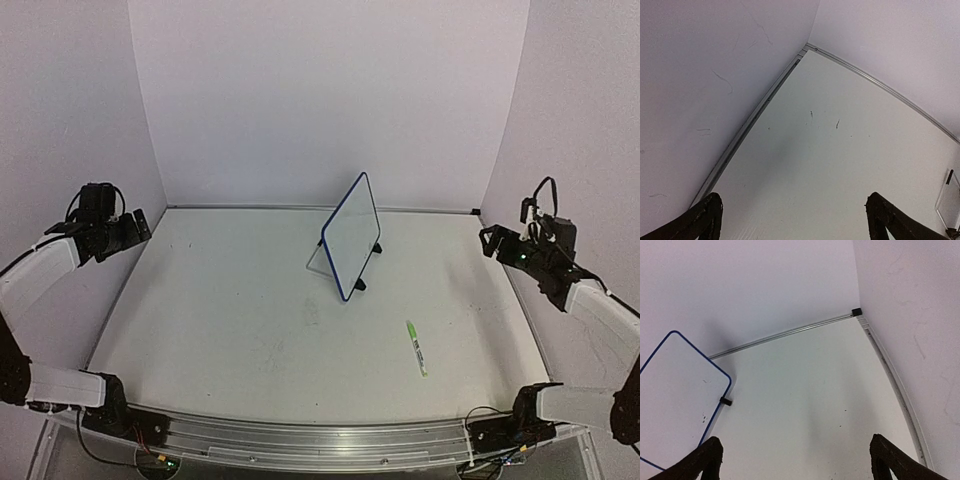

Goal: Write a sentence on the whiteboard
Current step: Move the whiteboard stand to the center of the board.

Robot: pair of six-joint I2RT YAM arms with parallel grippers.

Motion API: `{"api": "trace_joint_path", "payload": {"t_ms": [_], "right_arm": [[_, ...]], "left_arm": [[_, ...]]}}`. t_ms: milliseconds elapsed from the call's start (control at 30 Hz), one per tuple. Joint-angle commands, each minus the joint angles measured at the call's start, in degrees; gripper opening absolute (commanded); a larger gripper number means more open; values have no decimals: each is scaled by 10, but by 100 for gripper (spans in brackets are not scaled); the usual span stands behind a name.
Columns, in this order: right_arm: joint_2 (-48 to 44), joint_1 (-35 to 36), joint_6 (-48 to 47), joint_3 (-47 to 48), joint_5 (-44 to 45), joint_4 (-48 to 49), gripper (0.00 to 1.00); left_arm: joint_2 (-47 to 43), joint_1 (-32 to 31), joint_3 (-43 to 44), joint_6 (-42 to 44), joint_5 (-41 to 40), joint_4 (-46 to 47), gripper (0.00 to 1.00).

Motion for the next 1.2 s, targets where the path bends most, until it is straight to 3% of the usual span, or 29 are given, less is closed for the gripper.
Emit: {"api": "trace_joint_path", "payload": {"t_ms": [0, 267, 467, 733, 1167], "right_arm": [[22, 18, -42, 44, -146, -19, 98], [174, 191, -111, 126, -136, -55, 93], [368, 264, -127, 226, -198, -29, 83], [546, 277, -164, 332, -210, -28, 68], [611, 280, -191, 353, -190, -27, 47]], "left_arm": [[10, 1, 109, -11, 63, -119, 100], [52, 1, 205, 107, 199, -146, 100], [37, 1, 131, 151, 200, -81, 99], [19, 1, 113, 167, 198, -75, 100], [34, 1, 123, 163, 204, -82, 99]]}}
